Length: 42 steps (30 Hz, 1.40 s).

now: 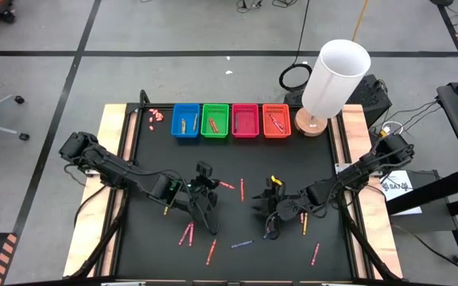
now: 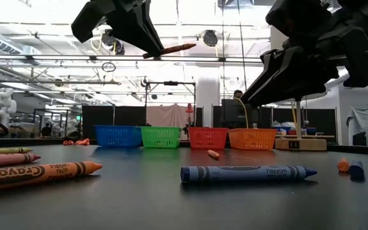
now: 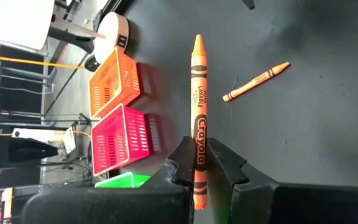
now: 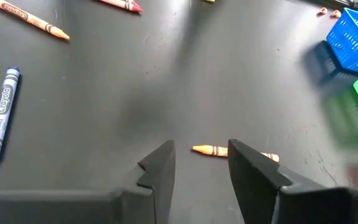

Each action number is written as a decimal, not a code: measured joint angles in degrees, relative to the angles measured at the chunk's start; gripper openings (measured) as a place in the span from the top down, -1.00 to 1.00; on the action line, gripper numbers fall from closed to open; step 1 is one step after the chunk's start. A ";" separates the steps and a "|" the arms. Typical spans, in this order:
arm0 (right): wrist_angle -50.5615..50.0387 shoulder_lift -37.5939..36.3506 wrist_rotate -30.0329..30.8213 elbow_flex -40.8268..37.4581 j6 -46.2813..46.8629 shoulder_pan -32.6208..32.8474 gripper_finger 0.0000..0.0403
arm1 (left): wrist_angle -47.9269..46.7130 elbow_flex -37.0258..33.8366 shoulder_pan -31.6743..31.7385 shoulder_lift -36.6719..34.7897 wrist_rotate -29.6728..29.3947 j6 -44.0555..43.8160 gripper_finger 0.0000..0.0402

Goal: Sort crayons
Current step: Put the orange crayon into the green bin

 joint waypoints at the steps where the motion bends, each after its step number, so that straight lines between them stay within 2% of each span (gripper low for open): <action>1: 0.04 0.00 0.00 0.00 0.00 0.00 0.34 | 0.00 0.00 0.00 0.00 0.00 -0.02 0.91; 5: 0.04 0.00 0.00 0.00 0.00 0.00 0.34 | 0.00 0.00 0.00 0.00 0.00 -3.12 0.91; 10: 0.04 0.00 0.00 0.00 0.00 0.00 0.34 | 0.00 0.00 0.00 -0.02 0.02 -14.38 0.91; 25: 0.06 0.00 0.00 0.00 0.04 0.00 0.34 | 0.00 0.00 0.00 -0.02 0.04 -38.09 0.91; 29: 0.06 0.00 0.00 0.00 0.04 0.00 0.34 | 0.00 0.00 0.09 -0.02 -1.14 -48.61 0.91; 32: 0.08 0.00 0.00 0.00 0.04 0.00 0.34 | -0.03 0.00 0.66 -0.02 -2.92 -50.87 0.91; 36: 0.08 0.00 0.00 0.00 0.04 0.00 0.34 | 0.00 0.00 2.83 -0.02 -3.32 -49.21 0.91; 42: 0.08 0.00 0.00 0.00 0.04 0.00 0.34 | 0.00 0.00 10.78 -0.04 -7.85 -45.97 0.91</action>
